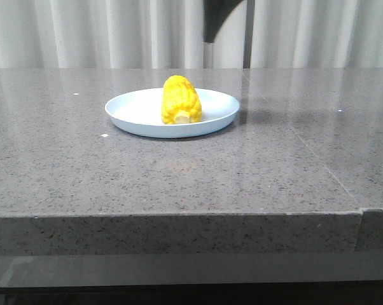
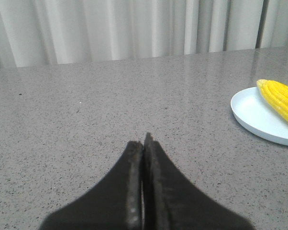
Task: Place corn on plate with both arms
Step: 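Raise the right gripper away from the plate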
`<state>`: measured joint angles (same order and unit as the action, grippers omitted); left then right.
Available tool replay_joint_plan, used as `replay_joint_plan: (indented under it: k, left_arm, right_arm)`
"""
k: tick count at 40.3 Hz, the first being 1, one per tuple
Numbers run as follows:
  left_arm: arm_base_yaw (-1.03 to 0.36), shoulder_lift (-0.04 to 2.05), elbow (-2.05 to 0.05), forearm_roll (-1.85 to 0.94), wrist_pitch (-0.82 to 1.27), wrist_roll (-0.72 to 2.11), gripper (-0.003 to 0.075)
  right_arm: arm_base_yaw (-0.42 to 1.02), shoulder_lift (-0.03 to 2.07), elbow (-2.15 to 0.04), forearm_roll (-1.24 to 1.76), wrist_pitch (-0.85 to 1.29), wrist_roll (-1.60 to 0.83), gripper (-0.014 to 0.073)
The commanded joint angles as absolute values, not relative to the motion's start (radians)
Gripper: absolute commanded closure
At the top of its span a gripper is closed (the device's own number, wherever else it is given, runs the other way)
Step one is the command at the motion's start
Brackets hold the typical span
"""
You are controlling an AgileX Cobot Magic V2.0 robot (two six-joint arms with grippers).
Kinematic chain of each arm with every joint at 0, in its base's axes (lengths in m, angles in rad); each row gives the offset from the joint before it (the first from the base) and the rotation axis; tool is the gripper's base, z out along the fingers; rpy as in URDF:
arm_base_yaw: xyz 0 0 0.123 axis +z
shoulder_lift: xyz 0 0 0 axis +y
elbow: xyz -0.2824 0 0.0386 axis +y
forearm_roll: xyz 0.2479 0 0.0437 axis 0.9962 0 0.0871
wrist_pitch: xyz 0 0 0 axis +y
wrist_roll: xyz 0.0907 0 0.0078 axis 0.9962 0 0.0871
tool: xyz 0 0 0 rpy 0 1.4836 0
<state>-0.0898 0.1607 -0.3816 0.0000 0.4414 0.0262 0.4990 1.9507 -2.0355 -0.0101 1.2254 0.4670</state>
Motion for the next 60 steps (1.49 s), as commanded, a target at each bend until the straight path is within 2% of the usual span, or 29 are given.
replay_joint_plan:
  k: [1, 9, 22, 43, 60]
  left_arm:
    - [-0.088, 0.172, -0.407, 0.0, 0.356, 0.027, 0.0741]
    - [-0.088, 0.172, -0.407, 0.0, 0.356, 0.027, 0.0741]
    - [-0.088, 0.172, -0.407, 0.0, 0.356, 0.027, 0.0741]
    - [-0.088, 0.172, -0.407, 0.0, 0.356, 0.027, 0.0741]
    - [-0.088, 0.172, -0.407, 0.0, 0.356, 0.027, 0.0741]
  right_arm:
    - [0.446, 1.86, -2.057, -0.034, 1.248, 0.391, 0.071]
    - [0.311, 1.762, -1.957, -0.034, 1.286, 0.313, 0.071]
    - [0.091, 1.505, -1.563, -0.034, 1.141, 0.21, 0.071]
    - [0.083, 0.972, -0.857, -0.08, 0.667, 0.208, 0.0715]
    - [0.083, 0.485, -0.537, -0.083, 0.439, 0.208, 0.0715]
